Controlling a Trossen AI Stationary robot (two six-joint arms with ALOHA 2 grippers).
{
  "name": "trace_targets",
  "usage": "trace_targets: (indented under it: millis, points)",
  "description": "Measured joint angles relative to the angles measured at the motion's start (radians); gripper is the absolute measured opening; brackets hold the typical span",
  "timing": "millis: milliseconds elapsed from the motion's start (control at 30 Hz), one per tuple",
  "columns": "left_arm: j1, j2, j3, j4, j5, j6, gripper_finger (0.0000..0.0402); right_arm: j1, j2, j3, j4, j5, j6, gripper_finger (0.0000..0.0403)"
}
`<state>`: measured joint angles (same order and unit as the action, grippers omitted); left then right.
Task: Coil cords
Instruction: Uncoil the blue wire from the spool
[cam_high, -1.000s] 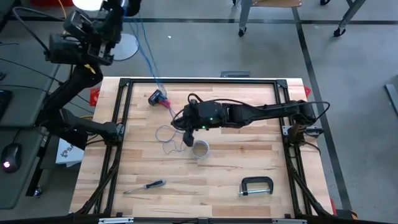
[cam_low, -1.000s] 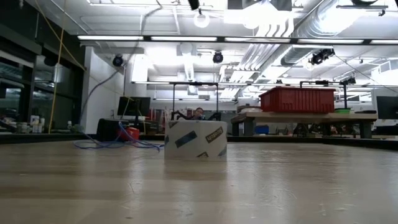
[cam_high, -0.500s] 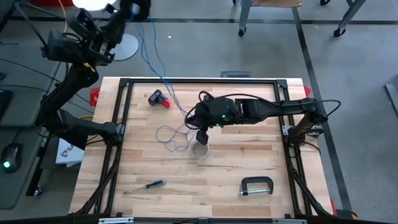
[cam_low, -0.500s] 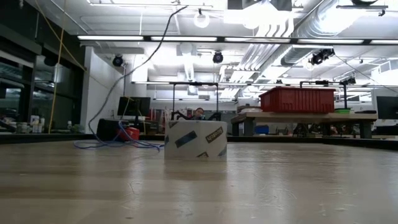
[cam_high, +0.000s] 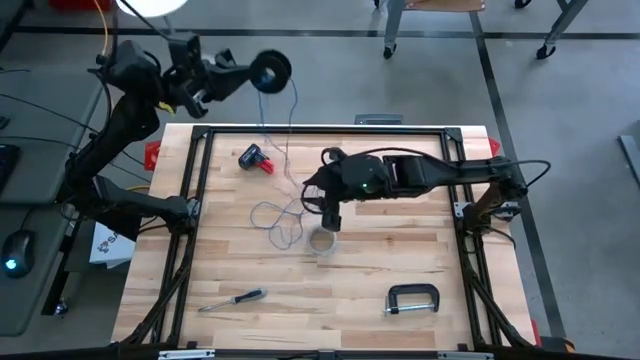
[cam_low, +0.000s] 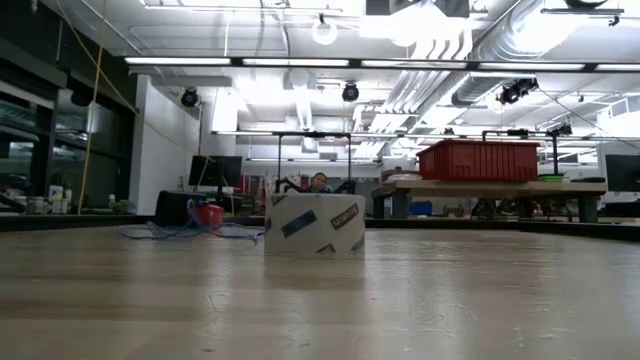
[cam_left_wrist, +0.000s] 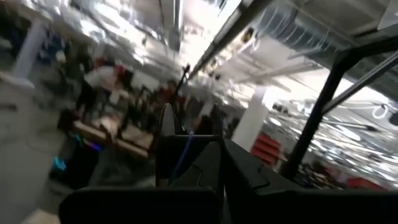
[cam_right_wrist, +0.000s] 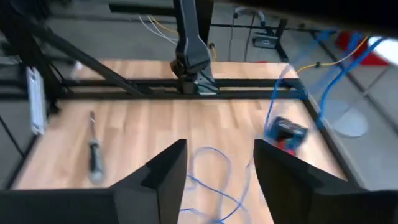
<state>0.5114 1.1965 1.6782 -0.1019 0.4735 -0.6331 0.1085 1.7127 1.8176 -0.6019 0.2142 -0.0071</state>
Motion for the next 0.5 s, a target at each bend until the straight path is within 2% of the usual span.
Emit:
trace_targets:
  millis: [200,333,500]
  points:
    - [0.0,-0.001,0.0,-0.02,0.101,-0.059,0.0001,-0.001,0.0,0.13,-0.185,0.025,-0.047,0.0185]
    - [0.0,-0.001,0.0,-0.06,0.162,-0.067,0.0001,-0.001,0.0,0.229,-0.24,0.095,-0.104,0.0186]
    - [0.0,0.0,0.0,-0.166,0.183,0.062,0.0001,-0.004,0.0,0.368,-0.237,0.114,-0.151,0.0186]
